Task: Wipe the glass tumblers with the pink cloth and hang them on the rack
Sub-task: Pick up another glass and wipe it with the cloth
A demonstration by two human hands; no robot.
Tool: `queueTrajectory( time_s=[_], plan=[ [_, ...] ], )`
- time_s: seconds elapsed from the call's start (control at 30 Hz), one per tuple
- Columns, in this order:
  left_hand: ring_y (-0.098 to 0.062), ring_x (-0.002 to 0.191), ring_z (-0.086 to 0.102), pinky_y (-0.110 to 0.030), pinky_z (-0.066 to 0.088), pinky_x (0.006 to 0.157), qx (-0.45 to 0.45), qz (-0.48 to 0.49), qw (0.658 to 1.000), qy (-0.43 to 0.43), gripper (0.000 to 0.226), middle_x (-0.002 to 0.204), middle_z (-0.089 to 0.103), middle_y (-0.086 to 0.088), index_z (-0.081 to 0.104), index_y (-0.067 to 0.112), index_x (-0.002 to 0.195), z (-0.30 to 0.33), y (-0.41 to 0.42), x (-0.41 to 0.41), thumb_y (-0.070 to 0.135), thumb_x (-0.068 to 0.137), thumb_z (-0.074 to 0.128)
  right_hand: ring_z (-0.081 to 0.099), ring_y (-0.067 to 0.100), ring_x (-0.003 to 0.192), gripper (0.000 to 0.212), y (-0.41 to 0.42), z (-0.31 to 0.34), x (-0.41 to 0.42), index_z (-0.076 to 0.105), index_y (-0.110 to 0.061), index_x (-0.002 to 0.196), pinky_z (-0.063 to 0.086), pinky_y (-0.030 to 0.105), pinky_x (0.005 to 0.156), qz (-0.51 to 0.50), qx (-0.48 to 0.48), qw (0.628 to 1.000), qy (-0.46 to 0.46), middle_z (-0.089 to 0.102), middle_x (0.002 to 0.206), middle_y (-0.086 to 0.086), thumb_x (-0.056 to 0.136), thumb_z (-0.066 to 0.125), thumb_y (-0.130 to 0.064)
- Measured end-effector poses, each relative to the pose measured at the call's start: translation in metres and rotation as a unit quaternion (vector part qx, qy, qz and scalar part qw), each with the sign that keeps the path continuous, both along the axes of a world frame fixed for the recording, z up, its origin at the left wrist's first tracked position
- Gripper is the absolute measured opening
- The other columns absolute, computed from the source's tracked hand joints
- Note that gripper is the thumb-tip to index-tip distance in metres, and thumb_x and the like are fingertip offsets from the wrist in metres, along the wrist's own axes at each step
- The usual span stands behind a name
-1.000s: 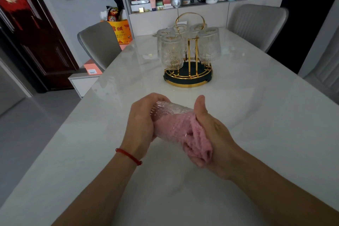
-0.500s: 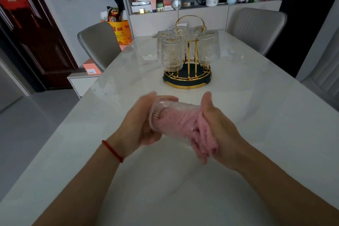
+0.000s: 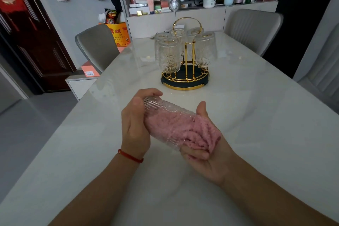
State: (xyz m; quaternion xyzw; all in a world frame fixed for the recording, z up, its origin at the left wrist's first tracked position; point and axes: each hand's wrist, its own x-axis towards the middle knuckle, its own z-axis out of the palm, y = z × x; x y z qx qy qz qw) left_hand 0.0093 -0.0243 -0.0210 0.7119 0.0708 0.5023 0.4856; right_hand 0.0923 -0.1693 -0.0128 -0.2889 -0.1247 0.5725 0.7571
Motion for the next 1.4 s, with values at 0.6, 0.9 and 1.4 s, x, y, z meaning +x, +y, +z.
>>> queueTrajectory(
  time_s=[0.6, 0.9, 1.4],
  plan=[
    [-0.027, 0.070, 0.062, -0.027, 0.042, 0.048, -0.151, 0.032, 0.982, 0.110, 0.042, 0.084, 0.071, -0.017, 0.075, 0.014, 0.076, 0.007, -0.011, -0.001, 0.036, 0.090, 0.041, 0.069, 0.033, 0.075, 0.101, -0.001, -0.002, 0.003, 0.068, 0.005, 0.124, 0.049, 0.022, 0.043, 0.012, -0.103, 0.979, -0.178, 0.060, 0.123, 0.043, 0.073, 0.057, -0.081],
    [-0.012, 0.059, 0.062, -0.019, 0.044, 0.042, -0.232, -0.102, 0.919, 0.303, 0.053, 0.085, 0.069, -0.006, 0.076, 0.020, 0.101, 0.024, 0.001, -0.012, 0.061, 0.096, 0.043, 0.068, 0.044, 0.116, 0.091, -0.005, 0.002, 0.020, 0.073, -0.007, 0.120, 0.058, 0.042, 0.097, 0.006, -0.105, 0.969, -0.223, 0.069, 0.123, 0.033, 0.076, 0.048, -0.082],
    [-0.014, 0.089, 0.067, -0.026, 0.052, 0.077, 0.130, 0.028, 0.991, 0.012, 0.045, 0.089, 0.070, -0.004, 0.069, 0.004, 0.094, 0.011, 0.009, -0.007, 0.024, 0.100, 0.030, 0.034, 0.008, 0.025, 0.068, 0.001, -0.010, 0.015, 0.076, -0.007, 0.070, 0.030, 0.012, 0.029, 0.108, 0.106, 0.988, 0.037, 0.061, 0.051, -0.002, 0.095, 0.042, -0.061]
  ],
)
